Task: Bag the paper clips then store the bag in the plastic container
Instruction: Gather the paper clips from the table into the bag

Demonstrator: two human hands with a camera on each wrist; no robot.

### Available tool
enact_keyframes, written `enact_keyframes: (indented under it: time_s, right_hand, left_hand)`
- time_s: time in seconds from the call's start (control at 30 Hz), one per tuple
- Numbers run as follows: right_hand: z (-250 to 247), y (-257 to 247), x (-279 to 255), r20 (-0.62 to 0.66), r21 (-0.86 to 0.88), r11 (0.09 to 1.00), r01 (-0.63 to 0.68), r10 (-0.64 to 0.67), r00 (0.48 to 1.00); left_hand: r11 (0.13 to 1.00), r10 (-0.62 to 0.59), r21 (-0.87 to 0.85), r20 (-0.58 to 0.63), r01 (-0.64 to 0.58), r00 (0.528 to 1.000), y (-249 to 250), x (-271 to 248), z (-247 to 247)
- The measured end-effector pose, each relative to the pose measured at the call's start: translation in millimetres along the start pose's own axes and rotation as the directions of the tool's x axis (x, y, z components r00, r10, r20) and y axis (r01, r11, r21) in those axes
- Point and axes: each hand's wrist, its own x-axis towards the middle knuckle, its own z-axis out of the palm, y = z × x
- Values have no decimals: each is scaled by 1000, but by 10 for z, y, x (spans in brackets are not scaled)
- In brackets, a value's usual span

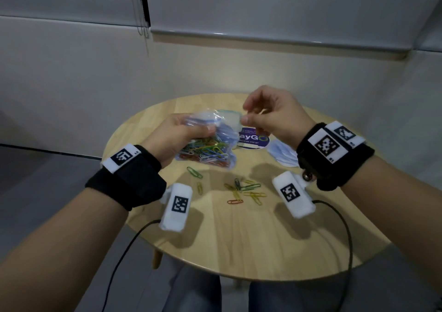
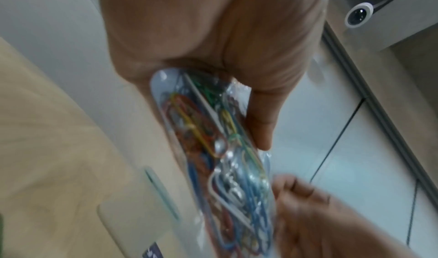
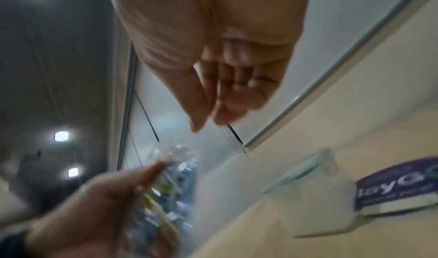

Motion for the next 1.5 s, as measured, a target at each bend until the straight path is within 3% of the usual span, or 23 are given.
enact_keyframes:
  time_s: [0.03, 0.1, 0.17, 0.27, 0.43, 0.57, 0.73, 0.87, 1.0, 1.13, 1.33, 1.5]
  right_hand:
    - [14, 47, 48, 103, -176, 984, -35, 54, 993]
    - [111, 161, 110, 332, -515, 856, -45, 248, 910]
    - [301, 229, 136, 442, -681, 729, 62, 342, 829]
    - [660, 219, 169, 531, -733, 637, 238, 317, 786]
    - [1084, 261, 197, 609, -723, 594, 352, 308, 731]
    - [1096, 333, 133, 627, -684, 626, 373, 244, 740]
    - [924, 361, -36, 679, -615, 684, 392, 206, 704]
    - [571, 432, -99, 634, -656, 687, 313, 277, 722]
    - [236, 522, -144, 559, -659, 738, 148, 348, 753]
    - [121, 552, -274, 564, -702, 692, 165, 400, 722]
    - [148, 591, -248, 522, -741, 649, 170, 399, 754]
    - [163, 639, -223, 502, -718, 687, 109, 404, 765]
  left_hand:
    - [1000, 2, 2, -30, -2, 1000, 16, 12, -76]
    - [1000, 9, 10, -63, -9, 998, 48, 25, -218]
    - [999, 11, 51, -76, -7, 997, 84, 21, -334]
    - [995, 13, 97, -114, -2, 993, 105, 18, -478]
    - [987, 15, 162, -182, 15, 983, 61, -36, -621]
    - [987, -12, 154, -181, 41, 983, 24, -81, -714]
    - [988, -10, 149, -124, 28, 992, 34, -102, -611]
    - [991, -20, 129, -58, 27, 998, 0, -90, -437]
    - [990, -50, 135, 7, 48, 999, -43, -70, -265]
    - [990, -61, 127, 26, 57, 998, -70, -30, -179]
    - [988, -93, 132, 66, 83, 994, -102, -10, -79]
    - [986, -92, 148, 123, 73, 988, -131, -33, -29]
